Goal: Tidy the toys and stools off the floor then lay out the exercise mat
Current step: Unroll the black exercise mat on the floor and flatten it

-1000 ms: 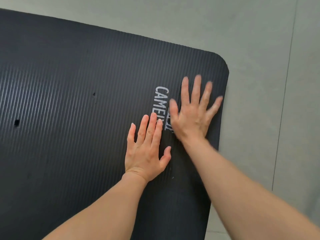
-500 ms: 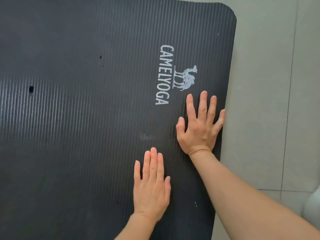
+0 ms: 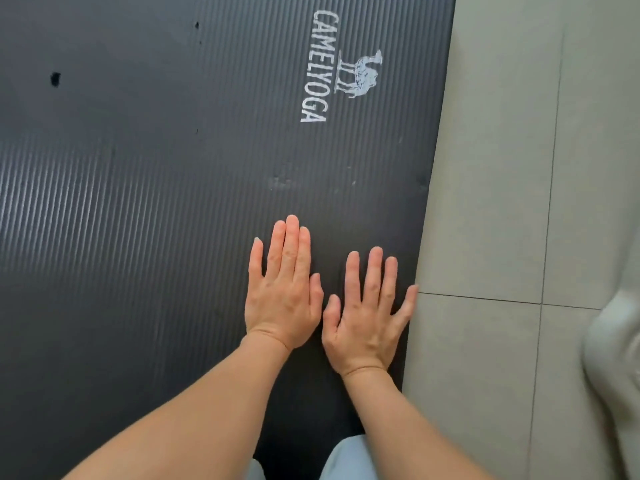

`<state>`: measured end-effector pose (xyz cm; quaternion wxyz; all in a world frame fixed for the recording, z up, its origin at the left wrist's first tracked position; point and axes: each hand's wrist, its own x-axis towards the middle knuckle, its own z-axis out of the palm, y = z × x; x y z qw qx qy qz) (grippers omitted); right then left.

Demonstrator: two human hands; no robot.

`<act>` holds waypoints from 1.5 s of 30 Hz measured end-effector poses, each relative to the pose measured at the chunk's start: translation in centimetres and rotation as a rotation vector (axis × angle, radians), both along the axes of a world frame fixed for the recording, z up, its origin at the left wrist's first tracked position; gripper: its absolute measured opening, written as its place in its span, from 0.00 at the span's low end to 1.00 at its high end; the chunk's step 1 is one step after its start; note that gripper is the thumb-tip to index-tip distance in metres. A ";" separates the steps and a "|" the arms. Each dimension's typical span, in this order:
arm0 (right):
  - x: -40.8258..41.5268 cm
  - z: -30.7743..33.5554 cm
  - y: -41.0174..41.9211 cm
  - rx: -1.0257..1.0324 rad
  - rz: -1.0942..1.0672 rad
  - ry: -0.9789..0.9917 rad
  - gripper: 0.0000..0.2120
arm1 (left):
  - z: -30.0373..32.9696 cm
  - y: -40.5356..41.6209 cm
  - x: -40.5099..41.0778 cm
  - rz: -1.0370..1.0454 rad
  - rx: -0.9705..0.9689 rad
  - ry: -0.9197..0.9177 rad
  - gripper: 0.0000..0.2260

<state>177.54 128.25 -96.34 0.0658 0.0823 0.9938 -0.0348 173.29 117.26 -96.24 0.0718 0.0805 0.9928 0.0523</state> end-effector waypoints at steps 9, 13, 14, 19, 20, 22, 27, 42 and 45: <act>-0.8 0.0 -0.2 0.002 -0.009 0.079 0.28 | 0.3 0.1 -0.2 0.024 0.028 0.050 0.28; 2.8 0.2 0.4 0.037 0.050 0.123 0.30 | 0.4 0.2 0.0 0.033 0.089 0.039 0.29; 5.1 0.4 0.4 0.025 0.090 0.098 0.31 | 0.5 0.1 -0.2 0.039 0.088 0.032 0.29; 15.2 0.3 0.4 0.009 0.201 0.043 0.36 | 0.5 0.1 0.0 0.045 0.098 0.041 0.26; 15.3 0.1 0.4 0.003 0.194 0.060 0.36 | 0.5 0.2 0.1 0.047 0.111 0.049 0.26; 14.9 0.1 0.4 -0.019 0.178 0.095 0.35 | 0.5 0.1 0.0 0.046 0.157 0.081 0.25; 15.0 0.1 0.4 -0.044 0.178 0.115 0.33 | 0.8 -0.7 1.8 0.054 0.351 0.221 0.19; 17.1 4.3 0.5 -0.087 0.173 -0.305 0.33 | -0.7 -9.3 22.5 -0.393 -0.015 0.109 0.28; 20.7 4.6 1.7 -0.114 0.266 -0.371 0.41 | -0.5 -11.9 24.3 -0.448 -0.040 0.081 0.29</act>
